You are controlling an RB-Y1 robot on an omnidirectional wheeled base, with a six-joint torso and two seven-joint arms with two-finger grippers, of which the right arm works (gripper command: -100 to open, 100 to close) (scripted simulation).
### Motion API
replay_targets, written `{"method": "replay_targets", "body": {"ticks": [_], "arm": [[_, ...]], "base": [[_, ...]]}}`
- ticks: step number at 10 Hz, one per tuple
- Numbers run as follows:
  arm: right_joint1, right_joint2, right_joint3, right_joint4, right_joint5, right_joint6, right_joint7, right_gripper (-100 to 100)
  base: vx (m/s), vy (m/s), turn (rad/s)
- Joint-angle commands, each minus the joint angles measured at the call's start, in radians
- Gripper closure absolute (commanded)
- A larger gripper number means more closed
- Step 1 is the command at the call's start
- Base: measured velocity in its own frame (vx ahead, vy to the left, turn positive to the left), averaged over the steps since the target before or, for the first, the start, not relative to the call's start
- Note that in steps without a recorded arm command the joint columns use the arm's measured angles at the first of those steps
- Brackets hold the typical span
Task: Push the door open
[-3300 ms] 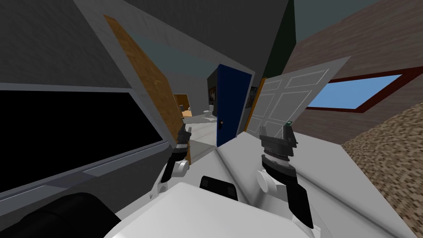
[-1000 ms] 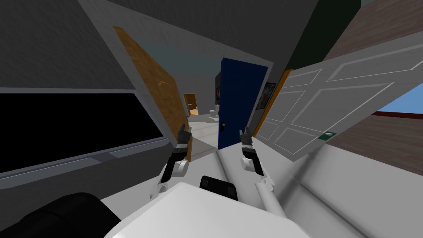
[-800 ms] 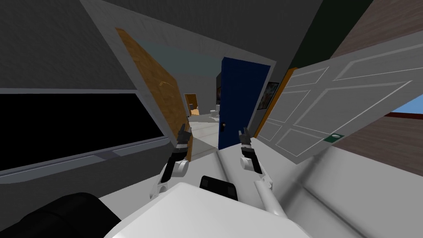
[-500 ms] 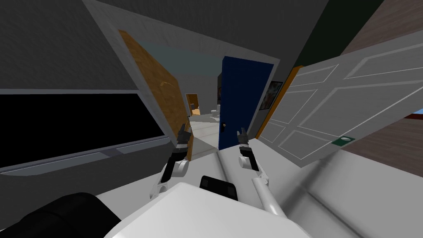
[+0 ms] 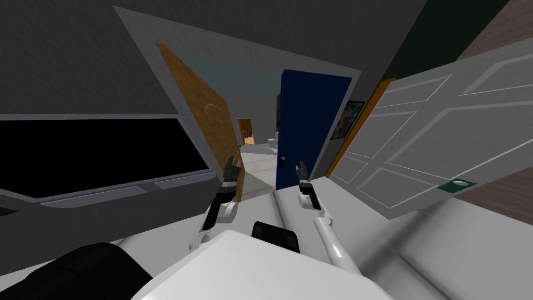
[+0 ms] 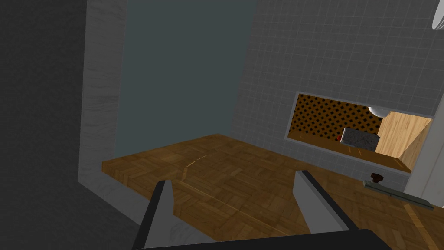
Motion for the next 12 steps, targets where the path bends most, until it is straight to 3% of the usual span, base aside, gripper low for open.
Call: {"method": "replay_targets", "body": {"ticks": [1,2,3,5,6,8,9,11,12], "arm": [[-0.019,-0.001,0.001,0.05,-0.001,-0.001,-0.001,-100],[-0.05,-0.001,0.004,0.081,-0.002,0.003,-0.001,-100],[-0.05,-0.001,0.004,0.104,-0.002,0.003,-0.001,-100],[-0.111,0.0,0.011,0.19,-0.003,0.01,-0.001,-100],[-0.111,0.0,0.011,0.212,-0.003,0.01,-0.001,-100],[-0.168,0.003,0.018,0.295,-0.004,0.017,-0.001,-100],[-0.168,0.003,0.018,0.317,-0.004,0.017,-0.001,-100],[-0.222,0.005,0.024,0.396,-0.005,0.023,-0.001,-100],[-0.222,0.005,0.024,0.417,-0.005,0.023,-0.001,-100]], "base": [[0.025,-0.062,0.054],[0.029,-0.068,0.087],[0.024,-0.057,0.07],[0.04,-0.083,0.134],[0.029,-0.081,0.061],[0.023,-0.076,0.134],[0.021,-0.086,0.064],[0.028,-0.096,0.103],[0.027,-0.079,0.065]]}}
